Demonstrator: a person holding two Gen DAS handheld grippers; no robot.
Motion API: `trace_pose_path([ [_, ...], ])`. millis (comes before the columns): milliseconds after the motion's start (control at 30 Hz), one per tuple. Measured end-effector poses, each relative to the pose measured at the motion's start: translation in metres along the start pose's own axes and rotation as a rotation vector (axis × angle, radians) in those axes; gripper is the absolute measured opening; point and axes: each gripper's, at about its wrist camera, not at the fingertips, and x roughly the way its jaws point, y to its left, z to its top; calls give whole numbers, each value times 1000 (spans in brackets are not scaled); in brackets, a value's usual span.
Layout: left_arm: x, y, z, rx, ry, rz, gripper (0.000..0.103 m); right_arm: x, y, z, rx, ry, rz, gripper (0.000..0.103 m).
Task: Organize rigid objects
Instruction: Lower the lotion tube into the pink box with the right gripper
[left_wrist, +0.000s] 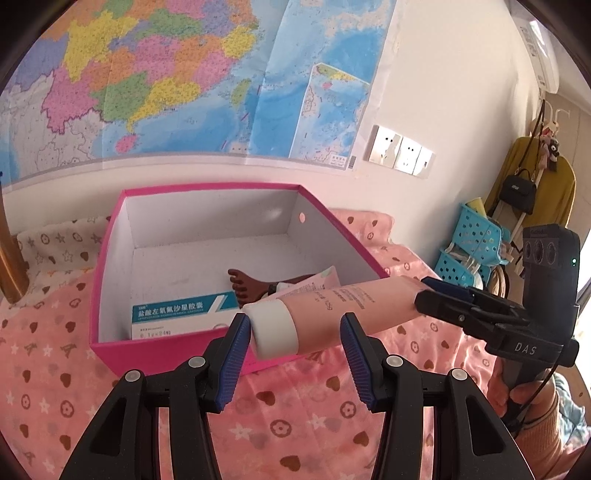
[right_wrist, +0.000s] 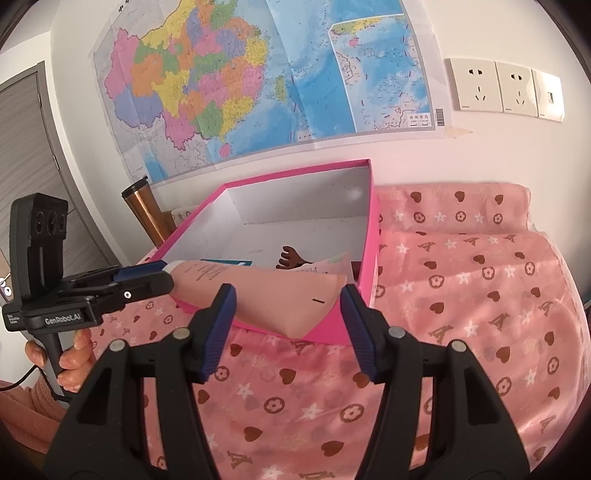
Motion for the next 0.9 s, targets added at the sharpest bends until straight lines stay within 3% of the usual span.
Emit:
trace_pose_path([
  [900,16,7,14,-10,-2,27,52,11,-3,20,-30,-26,-7,61],
])
